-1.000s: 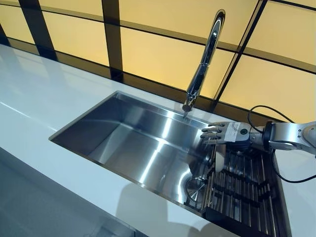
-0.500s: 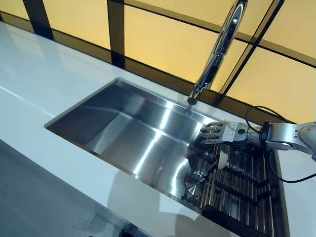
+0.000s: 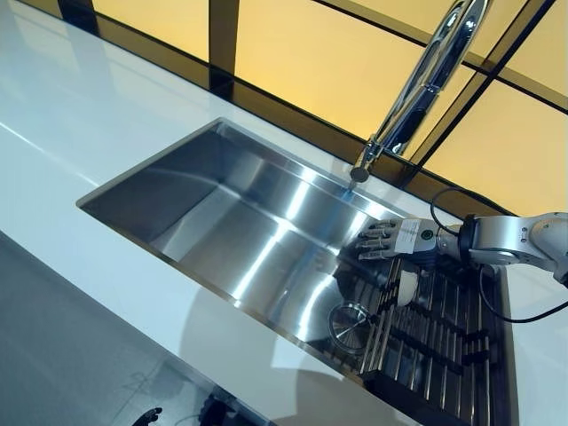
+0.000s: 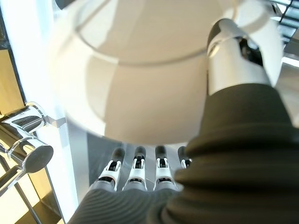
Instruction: Take plates into dishwasher
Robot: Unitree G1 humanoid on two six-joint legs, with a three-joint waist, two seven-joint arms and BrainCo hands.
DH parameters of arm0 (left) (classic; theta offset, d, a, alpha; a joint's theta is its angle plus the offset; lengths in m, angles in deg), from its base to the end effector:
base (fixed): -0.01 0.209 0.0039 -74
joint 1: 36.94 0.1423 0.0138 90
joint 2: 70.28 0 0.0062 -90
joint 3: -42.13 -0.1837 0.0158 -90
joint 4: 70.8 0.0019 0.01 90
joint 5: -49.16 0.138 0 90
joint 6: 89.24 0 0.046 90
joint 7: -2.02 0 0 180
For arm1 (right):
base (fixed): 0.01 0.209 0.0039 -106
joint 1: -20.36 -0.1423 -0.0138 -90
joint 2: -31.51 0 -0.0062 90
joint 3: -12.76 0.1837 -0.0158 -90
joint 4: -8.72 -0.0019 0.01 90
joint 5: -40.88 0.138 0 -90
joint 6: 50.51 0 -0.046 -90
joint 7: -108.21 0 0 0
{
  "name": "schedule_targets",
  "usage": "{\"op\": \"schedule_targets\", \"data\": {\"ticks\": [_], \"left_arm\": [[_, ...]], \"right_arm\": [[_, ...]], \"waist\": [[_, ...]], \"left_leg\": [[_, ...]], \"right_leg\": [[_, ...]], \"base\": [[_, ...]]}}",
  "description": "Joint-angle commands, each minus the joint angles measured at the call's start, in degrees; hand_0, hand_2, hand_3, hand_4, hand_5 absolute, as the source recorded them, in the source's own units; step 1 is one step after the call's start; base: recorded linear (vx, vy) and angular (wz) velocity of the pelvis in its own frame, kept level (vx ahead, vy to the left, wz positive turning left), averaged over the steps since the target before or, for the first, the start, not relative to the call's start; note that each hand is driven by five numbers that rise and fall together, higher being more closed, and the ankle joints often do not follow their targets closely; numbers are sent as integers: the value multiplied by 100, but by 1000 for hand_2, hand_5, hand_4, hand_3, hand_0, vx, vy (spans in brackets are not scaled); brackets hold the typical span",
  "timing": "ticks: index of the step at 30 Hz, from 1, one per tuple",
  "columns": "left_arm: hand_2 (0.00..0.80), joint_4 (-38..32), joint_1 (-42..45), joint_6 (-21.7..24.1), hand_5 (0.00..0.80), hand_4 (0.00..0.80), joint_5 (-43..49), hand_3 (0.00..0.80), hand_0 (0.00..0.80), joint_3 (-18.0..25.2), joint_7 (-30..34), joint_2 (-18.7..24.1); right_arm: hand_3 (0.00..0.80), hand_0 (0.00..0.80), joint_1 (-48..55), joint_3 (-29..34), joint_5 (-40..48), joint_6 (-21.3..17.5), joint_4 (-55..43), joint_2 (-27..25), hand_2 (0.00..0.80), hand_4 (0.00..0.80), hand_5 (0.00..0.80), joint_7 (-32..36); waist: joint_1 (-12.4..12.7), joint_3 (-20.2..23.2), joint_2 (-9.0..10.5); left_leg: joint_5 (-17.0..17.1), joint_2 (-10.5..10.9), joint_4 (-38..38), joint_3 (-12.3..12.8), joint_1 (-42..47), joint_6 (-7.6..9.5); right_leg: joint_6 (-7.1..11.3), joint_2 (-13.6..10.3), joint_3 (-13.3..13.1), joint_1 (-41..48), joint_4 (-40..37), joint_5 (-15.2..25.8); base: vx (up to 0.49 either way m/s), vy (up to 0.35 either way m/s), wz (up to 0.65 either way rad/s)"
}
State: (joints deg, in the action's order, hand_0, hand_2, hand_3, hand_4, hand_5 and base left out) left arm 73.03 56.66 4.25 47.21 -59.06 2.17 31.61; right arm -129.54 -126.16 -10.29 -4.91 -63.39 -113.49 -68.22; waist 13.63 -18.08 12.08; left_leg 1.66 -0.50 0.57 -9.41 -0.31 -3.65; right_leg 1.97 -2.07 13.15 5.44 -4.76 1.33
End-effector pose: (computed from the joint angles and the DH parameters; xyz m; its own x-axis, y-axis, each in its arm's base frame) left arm 0.0987 0.2867 -0.0757 0.5759 0.2605 -0.7749 0.1799 0.8843 0.4309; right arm 0.2827 -0.2468 0.2341 0.6653 0.5831 -0.4662 0.1752 -0.7289 -0.6618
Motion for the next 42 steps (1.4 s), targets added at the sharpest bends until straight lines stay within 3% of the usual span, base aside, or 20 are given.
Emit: {"op": "schedule_targets", "data": {"ticks": [1,16,22,24,30,35,40,42], "left_arm": [[0,-160,40,90,0,0,9,0,0,-23,16,168],[0,-158,65,72,0,0,84,0,0,38,40,94],[0,-238,84,43,0,0,105,0,0,62,45,100],[0,-240,85,44,0,0,98,0,0,60,33,87],[0,-261,89,21,0,0,67,0,0,83,30,36],[0,-208,79,45,0,0,68,0,0,95,24,-1],[0,-176,94,43,0,0,44,0,0,136,10,-81],[0,-144,102,58,0,0,27,0,0,145,-10,-113]], "right_arm": [[0,0,-628,-510,660,376,-29,-208,0,0,0,381],[0,0,-443,-361,1171,824,203,-79,0,0,0,1521],[0,0,-382,-303,1099,1023,326,-42,0,0,0,1665],[0,0,-338,-228,1317,1430,394,-19,0,0,0,1790],[0,0,-157,15,1155,1225,423,-40,0,0,0,1754],[0,0,-3,139,1400,1314,439,-30,0,0,0,1929],[0,0,371,678,2269,2176,477,29,0,0,0,1909],[0,0,544,913,2397,2346,487,71,0,0,0,1987]], "waist": [[129,150,72],[115,189,41],[123,165,37],[104,175,33],[33,233,-10],[-10,253,-25],[-107,299,-60],[-143,320,-67]], "left_leg": [[-174,-98,569,153,-346,82],[-153,-62,543,175,-290,90],[-135,-67,532,177,-297,90],[-128,-64,508,184,-287,96],[-126,-63,481,234,-261,98],[-131,-64,476,279,-217,103],[-133,-69,423,318,-149,101],[-143,-71,414,332,-130,105]], "right_leg": [[71,40,-40,-135,324,154],[63,8,-47,-71,321,142],[66,5,-52,-74,322,154],[65,10,-71,-76,307,157],[72,0,-104,-84,303,156],[75,-9,-130,-52,300,161],[83,-9,-183,-45,290,172],[85,-13,-200,-47,299,164]], "base": [[0,0,0],[5,5,0],[0,0,0],[0,0,0],[-3,5,0],[-5,6,0],[-3,8,0],[-14,42,-4]]}}
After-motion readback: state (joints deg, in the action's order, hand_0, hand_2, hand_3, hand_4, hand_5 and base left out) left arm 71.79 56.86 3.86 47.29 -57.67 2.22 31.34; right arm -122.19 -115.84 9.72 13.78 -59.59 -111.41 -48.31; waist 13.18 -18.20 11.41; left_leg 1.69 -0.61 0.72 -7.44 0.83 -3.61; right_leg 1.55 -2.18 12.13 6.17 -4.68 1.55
